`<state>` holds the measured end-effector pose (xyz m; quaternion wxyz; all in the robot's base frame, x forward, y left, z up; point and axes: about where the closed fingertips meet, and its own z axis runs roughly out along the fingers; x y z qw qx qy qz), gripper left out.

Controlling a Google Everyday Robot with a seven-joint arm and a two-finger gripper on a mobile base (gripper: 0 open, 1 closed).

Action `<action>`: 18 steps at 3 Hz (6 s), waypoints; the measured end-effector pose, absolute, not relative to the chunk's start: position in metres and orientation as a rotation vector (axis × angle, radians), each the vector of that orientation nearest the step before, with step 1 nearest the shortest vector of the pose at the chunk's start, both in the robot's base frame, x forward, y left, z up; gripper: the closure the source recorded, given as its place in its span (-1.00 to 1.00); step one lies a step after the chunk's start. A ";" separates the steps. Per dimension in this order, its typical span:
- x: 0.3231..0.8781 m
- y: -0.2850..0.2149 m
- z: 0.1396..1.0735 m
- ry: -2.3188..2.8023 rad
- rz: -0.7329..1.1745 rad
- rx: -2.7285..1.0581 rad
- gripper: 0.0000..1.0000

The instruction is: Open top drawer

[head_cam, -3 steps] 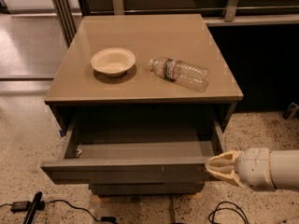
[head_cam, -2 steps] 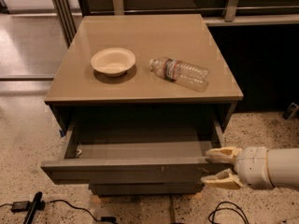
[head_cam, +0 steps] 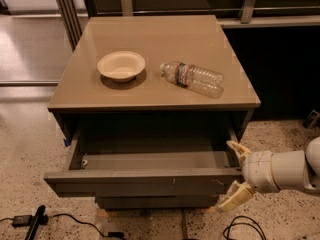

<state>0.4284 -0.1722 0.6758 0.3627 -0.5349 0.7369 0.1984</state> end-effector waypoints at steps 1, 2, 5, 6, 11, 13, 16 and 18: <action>0.428 -0.172 0.676 1.897 0.511 -1.377 -0.82; 0.428 -0.172 0.676 1.897 0.511 -1.377 -0.19; 0.414 -0.175 0.670 1.935 0.542 -1.345 1.00; 0.414 -0.175 0.672 1.935 0.542 -1.345 1.00; 0.382 -0.189 0.678 2.028 0.537 -1.309 1.00; 0.375 -0.193 0.678 2.036 0.542 -1.312 0.47; 0.375 -0.193 0.678 2.036 0.542 -1.313 -0.92; 0.375 -0.193 0.678 2.036 0.542 -1.313 -1.00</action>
Offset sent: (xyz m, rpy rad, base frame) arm 0.0000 0.0000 0.0000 0.0000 0.0000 0.0001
